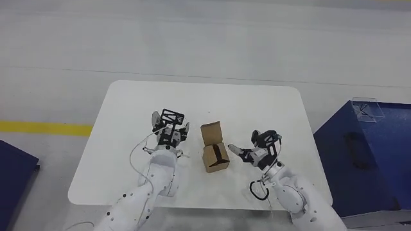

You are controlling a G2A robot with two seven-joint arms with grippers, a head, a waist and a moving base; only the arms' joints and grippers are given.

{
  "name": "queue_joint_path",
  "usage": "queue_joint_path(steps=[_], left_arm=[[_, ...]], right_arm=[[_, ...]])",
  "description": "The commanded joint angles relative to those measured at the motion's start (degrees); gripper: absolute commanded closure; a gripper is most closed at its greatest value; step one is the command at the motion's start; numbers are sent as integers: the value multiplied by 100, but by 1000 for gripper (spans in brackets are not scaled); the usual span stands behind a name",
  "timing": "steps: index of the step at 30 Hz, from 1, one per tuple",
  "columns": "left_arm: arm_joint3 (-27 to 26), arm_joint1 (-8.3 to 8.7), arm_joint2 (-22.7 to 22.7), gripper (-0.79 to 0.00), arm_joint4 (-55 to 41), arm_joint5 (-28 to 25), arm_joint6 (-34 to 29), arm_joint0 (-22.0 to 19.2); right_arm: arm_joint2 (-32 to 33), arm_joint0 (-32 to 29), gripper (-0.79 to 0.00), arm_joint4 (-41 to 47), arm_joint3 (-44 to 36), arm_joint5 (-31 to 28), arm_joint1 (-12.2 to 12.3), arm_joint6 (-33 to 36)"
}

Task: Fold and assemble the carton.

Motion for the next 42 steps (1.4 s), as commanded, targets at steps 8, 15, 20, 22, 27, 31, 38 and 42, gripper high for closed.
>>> queue_joint_path(steps=[8, 15, 20, 22, 27, 31, 38, 42], left_arm=[[1234, -409, 384, -785, -712, -1242, -296, -1002], [1609, -495, 210, -785, -1354, -2390, -64, -1217], [1504, -454, 34, -785, -1261, -2635, 91, -1041], [1391, -430, -35, -785, -1222, -2738, 173, -925], [1112, -359, -292, -785, -1212, -2920, 334, -614], [936, -326, -419, -785, -1098, -2944, 302, -432], [838, -345, -504, -785, -1038, -2922, 207, -327], [886, -385, -491, -785, -1004, -2817, 137, -343]], right_arm=[[394, -704, -785, -2051, -559, -647, 210, 253], [142, -499, -785, -2269, -367, -201, 153, 310], [53, -352, -785, -2250, -259, -20, 118, 341], [42, -315, -785, -2277, -232, 3, 113, 367], [47, -226, -785, -2324, -172, 141, 99, 403], [35, -212, -785, -2356, -188, -19, 103, 402], [117, -297, -785, -2548, -213, -860, 175, 291], [-17, -258, -785, -2761, -143, -747, 160, 253]])
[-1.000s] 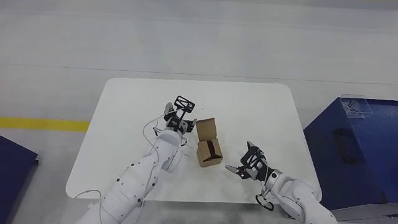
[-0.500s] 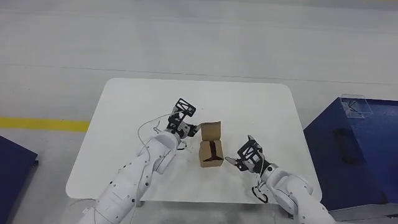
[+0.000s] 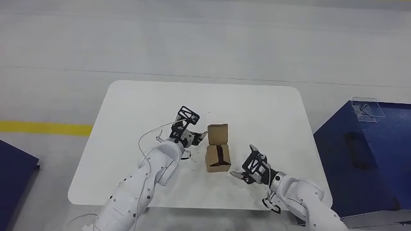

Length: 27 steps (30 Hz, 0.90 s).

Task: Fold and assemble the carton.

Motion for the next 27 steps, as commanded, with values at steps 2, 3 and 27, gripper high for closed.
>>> queue_joint_path(steps=[2, 3, 27], left_arm=[[36, -38, 24, -785, 53, 158, -39, -15], [49, -49, 31, -785, 59, 181, -44, -18], [-272, -111, -141, -785, 493, -182, 162, 185]], right_arm=[[-167, 97, -785, -113, 114, 235, -36, 0], [-225, 137, -785, -157, 159, 315, -50, 5], [-378, 838, -785, 324, 1089, 1504, -263, 152]])
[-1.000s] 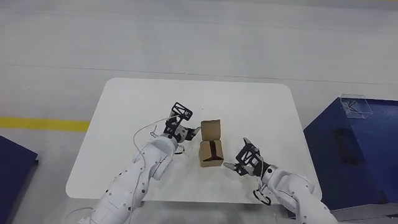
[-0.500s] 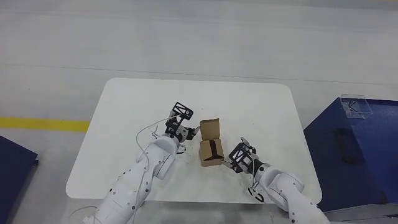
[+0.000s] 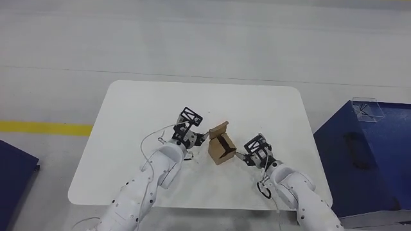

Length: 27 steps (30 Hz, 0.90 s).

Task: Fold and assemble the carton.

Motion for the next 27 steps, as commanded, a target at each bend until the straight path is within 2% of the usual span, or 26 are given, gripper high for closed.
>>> queue_joint_path(steps=[1, 7, 21, 23, 27], left_arm=[[-43, -6, 26, -785, 116, -97, 3, -29], [-197, -33, 283, -785, 638, -419, -10, -30], [-483, -113, 517, -785, 968, -521, -92, 241], [-478, -124, 522, -785, 975, -541, -104, 255], [-431, -152, 533, -785, 1011, -522, -120, 266]], right_arm=[[3, 14, -785, 14, 33, -22, -5, 1], [146, 38, -785, 171, 88, -87, -1, -49], [494, -43, -785, 630, -23, -239, 14, -99], [666, -92, -785, 1019, -85, -408, 24, -181], [1014, -246, -785, 1820, -278, -1177, 74, -200]])
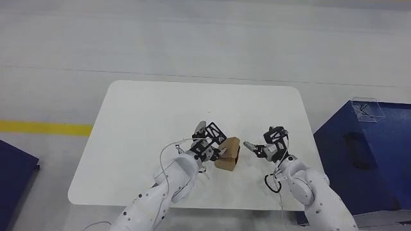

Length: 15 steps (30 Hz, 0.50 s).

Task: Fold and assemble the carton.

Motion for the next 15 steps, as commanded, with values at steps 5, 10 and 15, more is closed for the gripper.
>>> queue_joint_path(steps=[5, 10, 15], left_arm=[[61, -42, 21, -785, 48, -11, -46, 1], [106, -71, -3, -785, 72, -11, -88, -9], [103, -87, -50, -785, 84, -49, -88, 15]], right_arm=[[263, -207, -785, 318, -239, -561, 60, 63], [11, -209, -785, -41, -343, -175, 21, 22], [-203, -123, -785, -233, -279, -19, -14, 6]])
